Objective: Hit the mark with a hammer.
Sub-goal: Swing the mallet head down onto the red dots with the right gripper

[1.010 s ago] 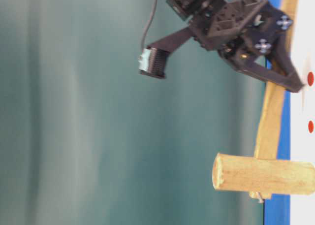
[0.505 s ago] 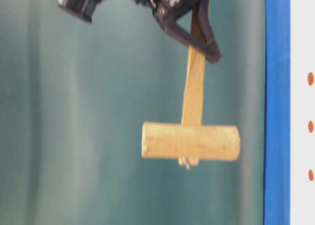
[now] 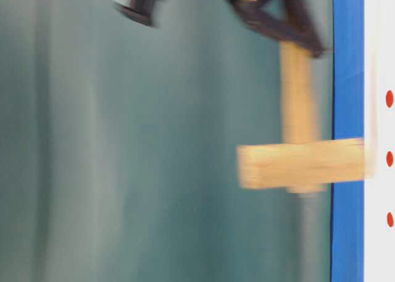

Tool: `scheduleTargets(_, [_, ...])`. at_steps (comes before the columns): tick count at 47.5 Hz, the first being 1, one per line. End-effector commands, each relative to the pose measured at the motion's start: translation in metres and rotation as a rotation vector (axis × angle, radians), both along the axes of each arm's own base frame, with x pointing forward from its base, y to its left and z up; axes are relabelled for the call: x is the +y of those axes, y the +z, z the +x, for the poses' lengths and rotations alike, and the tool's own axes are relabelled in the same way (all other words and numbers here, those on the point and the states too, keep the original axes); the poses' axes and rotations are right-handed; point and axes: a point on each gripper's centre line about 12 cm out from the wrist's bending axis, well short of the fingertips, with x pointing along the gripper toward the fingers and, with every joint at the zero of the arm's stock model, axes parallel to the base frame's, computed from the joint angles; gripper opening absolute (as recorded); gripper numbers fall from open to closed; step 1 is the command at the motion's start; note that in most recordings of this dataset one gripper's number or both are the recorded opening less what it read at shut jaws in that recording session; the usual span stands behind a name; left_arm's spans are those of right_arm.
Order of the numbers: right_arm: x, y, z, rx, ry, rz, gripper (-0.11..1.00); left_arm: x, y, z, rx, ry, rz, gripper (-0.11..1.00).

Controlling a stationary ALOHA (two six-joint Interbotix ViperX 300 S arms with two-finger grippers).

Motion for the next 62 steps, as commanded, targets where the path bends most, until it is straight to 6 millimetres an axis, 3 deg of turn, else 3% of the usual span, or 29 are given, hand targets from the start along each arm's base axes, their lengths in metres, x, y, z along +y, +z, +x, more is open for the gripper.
scheduleTargets(1, [-0.003,-0.015,0.007,0.041,-0.021,0.028,0.02,0.000,0.004,0.002,-0.011,0.002,-0.002,0.89])
scheduleTargets(6, [-0.003,-0.025,0.007,0.097,-0.027,0.041,0.02,0.000,0.004,0.002,-0.012,0.002,-0.002,0.89])
scheduleTargets(11, [-0.003,-0.014,0.006,0.073,-0.024,0.033,0.02,0.000,0.004,0.002,-0.012,0.002,-0.002,0.89])
scheduleTargets(27, [0.001,0.058,-0.014,-0.110,-0.006,-0.028,0.02,0.000,0.004,0.001,-0.012,0.002,-0.002,0.89])
scheduleTargets(34, [0.005,0.071,-0.035,-0.125,-0.009,-0.033,0.02,0.000,0.004,0.001,-0.014,0.002,-0.002,0.89])
scheduleTargets(43, [0.009,0.073,-0.055,-0.126,-0.018,-0.022,0.02,0.000,0.003,0.001,-0.011,0.002,-0.002,0.89])
scheduleTargets(51, [0.009,0.065,-0.058,-0.104,-0.017,-0.019,0.02,0.000,0.003,0.001,-0.011,0.002,-0.002,0.89])
scheduleTargets(58, [0.009,0.050,-0.055,-0.073,-0.016,-0.011,0.02,0.000,0.003,0.001,-0.011,0.003,-0.004,0.89])
scheduleTargets(62, [0.009,0.027,-0.055,-0.027,-0.016,0.002,0.02,0.000,0.003,0.001,-0.011,0.002,-0.002,0.89])
